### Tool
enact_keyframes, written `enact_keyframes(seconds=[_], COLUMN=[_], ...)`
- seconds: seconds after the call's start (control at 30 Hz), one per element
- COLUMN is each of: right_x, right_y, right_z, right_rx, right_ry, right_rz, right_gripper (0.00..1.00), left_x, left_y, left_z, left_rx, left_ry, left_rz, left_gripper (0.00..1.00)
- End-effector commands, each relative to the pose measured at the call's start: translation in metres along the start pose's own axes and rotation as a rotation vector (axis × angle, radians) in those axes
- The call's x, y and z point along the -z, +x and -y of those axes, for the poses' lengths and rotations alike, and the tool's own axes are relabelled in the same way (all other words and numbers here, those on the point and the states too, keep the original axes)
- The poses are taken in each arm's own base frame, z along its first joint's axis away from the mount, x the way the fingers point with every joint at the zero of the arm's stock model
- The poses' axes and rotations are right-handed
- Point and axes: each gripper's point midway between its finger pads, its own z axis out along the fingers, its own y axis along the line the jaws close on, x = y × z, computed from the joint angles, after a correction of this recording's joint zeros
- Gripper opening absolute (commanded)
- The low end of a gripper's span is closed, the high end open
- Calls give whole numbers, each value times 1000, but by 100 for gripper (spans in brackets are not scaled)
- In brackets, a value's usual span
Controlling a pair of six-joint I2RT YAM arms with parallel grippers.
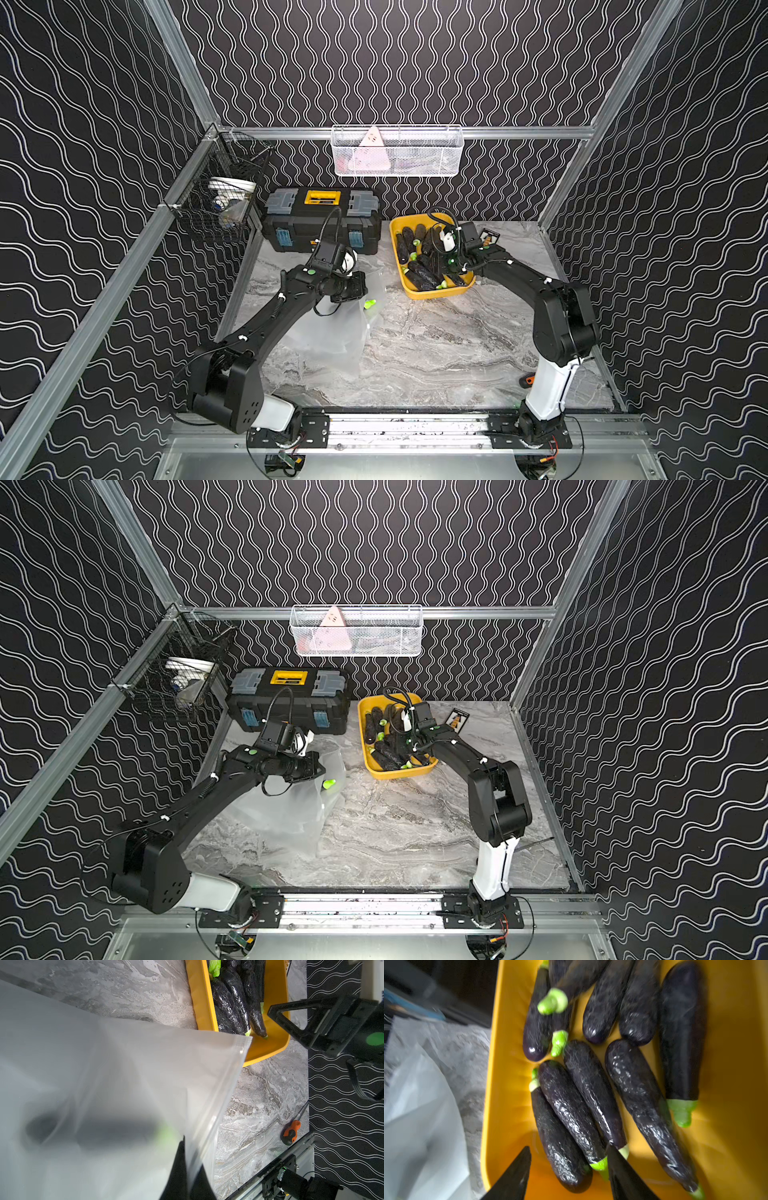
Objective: Place the eggplant in a zip-top bag and seal the zipper
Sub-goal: Pick up the eggplant from the basket.
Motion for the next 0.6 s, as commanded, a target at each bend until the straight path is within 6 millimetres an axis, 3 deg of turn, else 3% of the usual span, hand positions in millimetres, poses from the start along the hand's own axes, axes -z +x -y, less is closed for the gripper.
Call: enact_keyframes(seconds=[0.0,0.33,0.57], right_x=[-11,-54,-70], right_y=[14,35,43], right_z=[-7,-3,3], right_rx=[60,101,105], right_ry=[-32,27,71], right_rz=[-62,-133,-150], right_gripper=[61,62,53], left_x=[-1,-4,-6], left_y=[-1,-2,0], left_z=[5,5,3], left_rx=[-18,-25,-28], left_ry=[2,-4,-13], left_rz=[0,-5,-10], left_gripper=[0,0,0])
